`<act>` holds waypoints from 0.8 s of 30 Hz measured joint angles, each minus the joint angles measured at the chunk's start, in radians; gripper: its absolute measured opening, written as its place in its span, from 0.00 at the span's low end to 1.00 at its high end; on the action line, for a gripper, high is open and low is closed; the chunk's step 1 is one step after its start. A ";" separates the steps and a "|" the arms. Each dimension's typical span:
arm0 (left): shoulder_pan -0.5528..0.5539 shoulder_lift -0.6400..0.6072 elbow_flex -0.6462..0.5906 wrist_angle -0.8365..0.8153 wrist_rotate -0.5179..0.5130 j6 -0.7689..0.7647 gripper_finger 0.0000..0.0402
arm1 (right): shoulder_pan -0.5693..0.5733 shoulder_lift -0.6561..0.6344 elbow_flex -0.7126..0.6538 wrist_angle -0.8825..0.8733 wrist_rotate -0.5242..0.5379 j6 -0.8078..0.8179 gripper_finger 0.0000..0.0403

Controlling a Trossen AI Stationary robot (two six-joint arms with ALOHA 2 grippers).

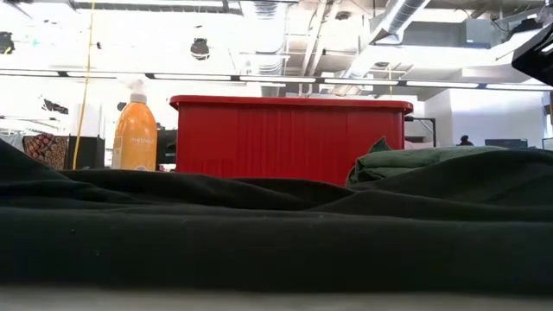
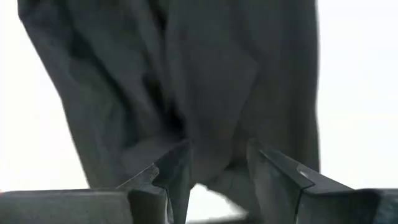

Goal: Fold laundry
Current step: Fold the black shirt

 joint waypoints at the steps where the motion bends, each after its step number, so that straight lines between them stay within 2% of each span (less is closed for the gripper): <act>1: -0.045 0.000 0.000 0.021 -0.043 -0.027 0.35 | 0.000 0.000 0.000 0.000 0.000 0.000 0.32; 4: -0.156 0.026 0.000 0.059 -0.176 -0.055 0.35 | 0.000 0.000 0.000 -0.001 0.002 -0.015 0.32; 6: -0.205 0.074 -0.001 0.065 -0.216 -0.046 0.35 | -0.006 0.000 0.000 0.001 0.019 -0.033 0.32; 15: -0.209 0.302 -0.002 0.038 -0.238 0.058 0.35 | -0.041 0.000 0.000 0.004 0.035 -0.051 0.32; 19: -0.208 0.353 -0.002 -0.006 -0.250 0.071 0.35 | -0.048 0.000 0.000 0.007 0.025 -0.021 0.32; 24: -0.209 0.397 -0.003 -0.036 -0.208 0.148 0.35 | -0.044 0.000 0.000 0.008 0.024 -0.013 0.32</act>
